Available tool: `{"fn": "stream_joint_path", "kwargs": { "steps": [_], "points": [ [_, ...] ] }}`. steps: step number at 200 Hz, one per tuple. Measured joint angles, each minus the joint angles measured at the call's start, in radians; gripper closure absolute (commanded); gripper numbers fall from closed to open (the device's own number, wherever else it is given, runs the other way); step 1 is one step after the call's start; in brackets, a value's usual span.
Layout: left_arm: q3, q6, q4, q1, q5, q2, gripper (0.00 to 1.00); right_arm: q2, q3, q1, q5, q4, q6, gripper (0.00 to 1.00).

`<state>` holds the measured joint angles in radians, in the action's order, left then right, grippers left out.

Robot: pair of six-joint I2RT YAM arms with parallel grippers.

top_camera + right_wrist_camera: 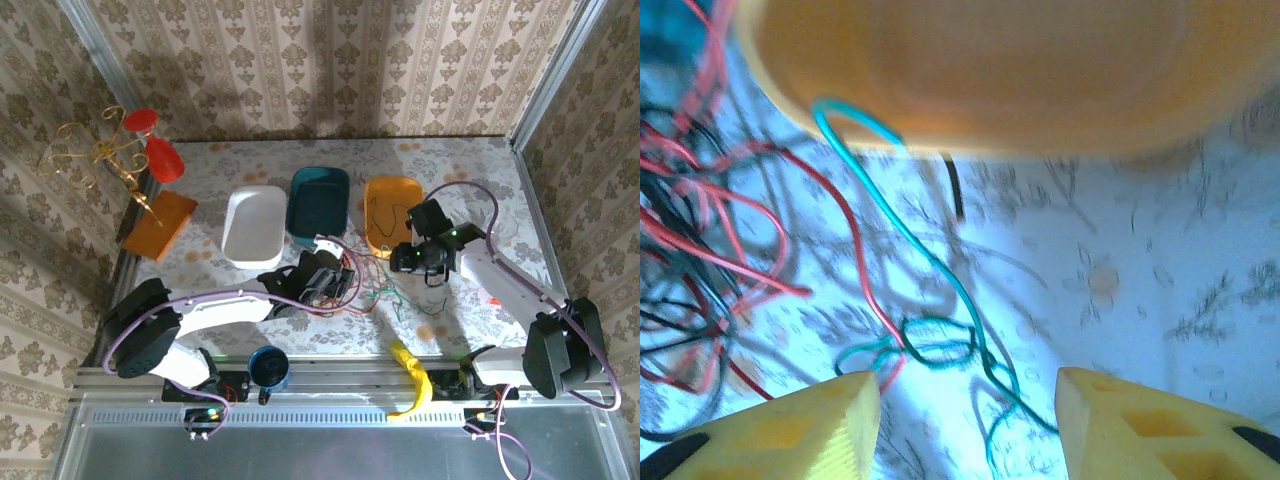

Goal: Untangle the cables

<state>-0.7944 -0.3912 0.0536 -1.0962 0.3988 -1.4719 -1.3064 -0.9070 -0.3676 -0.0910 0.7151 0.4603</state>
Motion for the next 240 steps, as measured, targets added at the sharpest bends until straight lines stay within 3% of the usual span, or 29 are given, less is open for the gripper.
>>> {"fn": "stream_joint_path", "kwargs": {
  "steps": [59,107,193,214,240],
  "points": [
    [-0.051,0.018,0.006,-0.004,-0.043,-0.038,0.22,-0.005,0.141,0.0,-0.033,-0.009,0.018,0.52],
    [-0.058,0.01,-0.004,-0.004,-0.041,-0.042,0.23,-0.052,0.117,0.0,-0.077,-0.093,0.036,0.57],
    [-0.058,-0.038,-0.024,-0.004,-0.016,-0.042,0.23,-0.277,0.022,-0.024,-0.096,-0.224,0.038,0.62],
    [-0.058,-0.043,-0.025,-0.004,-0.013,-0.042,0.23,-0.301,0.021,-0.03,-0.071,-0.241,0.039,0.7],
    [-0.058,-0.044,-0.025,-0.004,-0.012,-0.042,0.23,-0.315,0.021,-0.031,-0.032,-0.246,0.041,0.94]
  ]
}}
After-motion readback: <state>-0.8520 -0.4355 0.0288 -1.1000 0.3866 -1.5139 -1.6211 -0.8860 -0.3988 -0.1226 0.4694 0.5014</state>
